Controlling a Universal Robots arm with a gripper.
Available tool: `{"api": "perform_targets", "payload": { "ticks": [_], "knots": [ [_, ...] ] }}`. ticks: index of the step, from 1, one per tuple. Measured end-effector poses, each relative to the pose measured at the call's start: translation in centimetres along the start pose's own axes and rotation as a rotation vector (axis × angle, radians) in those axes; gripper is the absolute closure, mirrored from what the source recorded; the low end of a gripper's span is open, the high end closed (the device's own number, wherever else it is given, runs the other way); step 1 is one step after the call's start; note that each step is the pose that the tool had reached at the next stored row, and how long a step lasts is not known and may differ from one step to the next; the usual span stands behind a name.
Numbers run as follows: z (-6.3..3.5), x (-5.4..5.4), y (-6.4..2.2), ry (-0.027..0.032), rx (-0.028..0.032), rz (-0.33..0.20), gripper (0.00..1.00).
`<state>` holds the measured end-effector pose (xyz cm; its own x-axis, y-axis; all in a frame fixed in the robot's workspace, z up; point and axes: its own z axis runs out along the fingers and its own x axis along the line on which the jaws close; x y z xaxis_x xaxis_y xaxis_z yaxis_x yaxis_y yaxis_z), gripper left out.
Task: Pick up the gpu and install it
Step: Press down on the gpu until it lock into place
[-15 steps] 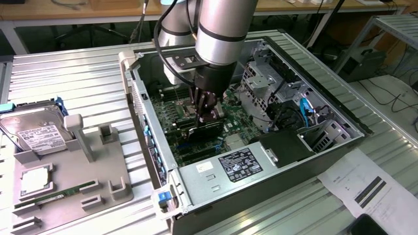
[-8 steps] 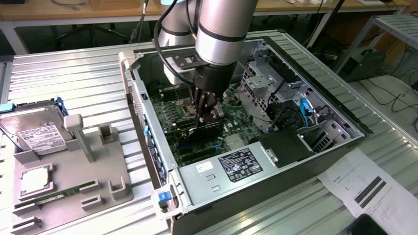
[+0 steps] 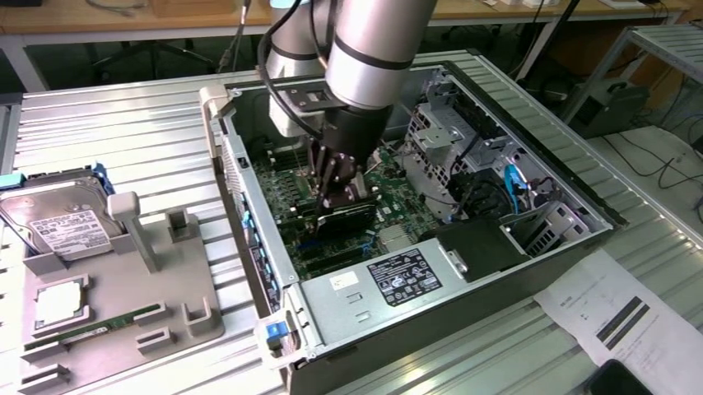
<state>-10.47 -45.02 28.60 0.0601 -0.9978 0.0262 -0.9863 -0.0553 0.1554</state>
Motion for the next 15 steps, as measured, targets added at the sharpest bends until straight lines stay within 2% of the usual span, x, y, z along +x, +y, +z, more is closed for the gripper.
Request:
{"api": "perform_targets", "payload": {
  "ticks": [1, 2, 3, 4, 7, 8, 9, 12, 15],
  "knots": [
    [0.01, -0.07, 0.0, -0.0003, -0.0218, -0.001, 0.89],
    [0.0, -0.18, -0.01, -0.0003, -0.0562, -0.002, 0.89],
    [-0.02, -0.21, -0.01, -0.0011, -0.0825, -0.002, 0.89],
    [-0.02, -0.22, -0.01, -0.0023, -0.1052, -0.003, 0.89],
    [-0.01, -0.29, -0.01, -0.0051, -0.158, -0.005, 0.89],
    [-0.02, -0.34, -0.02, -0.0062, -0.1797, -0.006, 0.89],
    [-0.02, -0.42, -0.02, -0.0081, -0.2167, -0.007, 0.89],
    [-0.03, -0.53, -0.03, -0.0106, -0.2733, -0.009, 0.89],
    [-0.03, -0.59, -0.04, -0.0134, -0.3237, -0.011, 0.89]
  ]
}}
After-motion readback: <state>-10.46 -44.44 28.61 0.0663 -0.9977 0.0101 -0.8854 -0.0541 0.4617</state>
